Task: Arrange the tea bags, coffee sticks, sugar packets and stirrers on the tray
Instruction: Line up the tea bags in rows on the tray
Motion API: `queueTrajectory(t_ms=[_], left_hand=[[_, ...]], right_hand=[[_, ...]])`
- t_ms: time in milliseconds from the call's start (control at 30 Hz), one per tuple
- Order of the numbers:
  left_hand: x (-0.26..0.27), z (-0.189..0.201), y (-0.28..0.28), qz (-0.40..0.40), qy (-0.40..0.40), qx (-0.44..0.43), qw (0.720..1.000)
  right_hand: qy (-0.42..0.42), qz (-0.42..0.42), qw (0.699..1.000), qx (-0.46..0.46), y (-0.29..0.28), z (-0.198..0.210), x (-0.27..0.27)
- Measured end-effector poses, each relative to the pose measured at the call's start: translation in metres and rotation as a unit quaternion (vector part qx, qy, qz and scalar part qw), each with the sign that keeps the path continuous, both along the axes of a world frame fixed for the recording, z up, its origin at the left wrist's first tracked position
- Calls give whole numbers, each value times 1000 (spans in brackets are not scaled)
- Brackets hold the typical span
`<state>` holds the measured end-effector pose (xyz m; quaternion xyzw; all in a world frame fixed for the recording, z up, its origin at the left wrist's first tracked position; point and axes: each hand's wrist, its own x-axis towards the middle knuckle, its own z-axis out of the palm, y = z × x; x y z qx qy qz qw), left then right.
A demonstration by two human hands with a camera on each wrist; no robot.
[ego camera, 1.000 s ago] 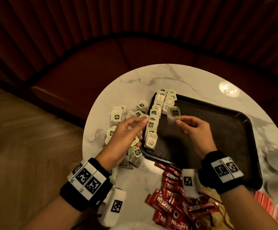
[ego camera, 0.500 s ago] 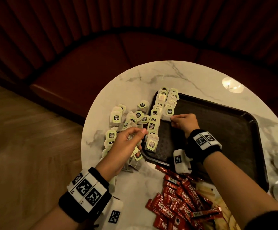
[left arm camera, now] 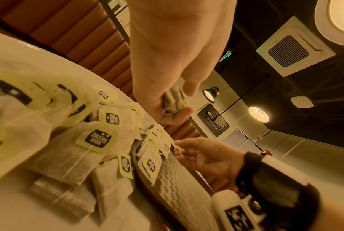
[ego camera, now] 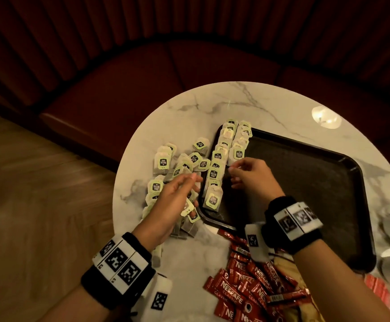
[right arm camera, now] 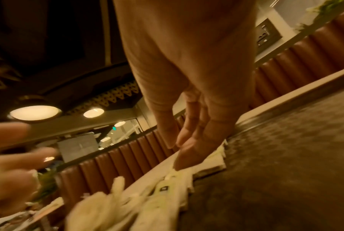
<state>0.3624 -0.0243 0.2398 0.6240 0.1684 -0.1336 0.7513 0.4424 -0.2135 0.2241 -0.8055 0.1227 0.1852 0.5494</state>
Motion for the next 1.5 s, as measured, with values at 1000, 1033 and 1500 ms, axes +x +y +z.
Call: queueTrajectory(t_ms=[1000, 1033, 1500], left_hand=[[9, 32, -17, 83, -6, -224, 971], [9, 32, -17, 68, 2, -227, 971], [6, 34, -7, 88, 17, -231, 969]], right_hand=[[-21, 14, 983, 183, 22, 56, -86], [-26, 24, 984, 173, 21, 57, -86], [20, 8, 980, 199, 12, 60, -87]])
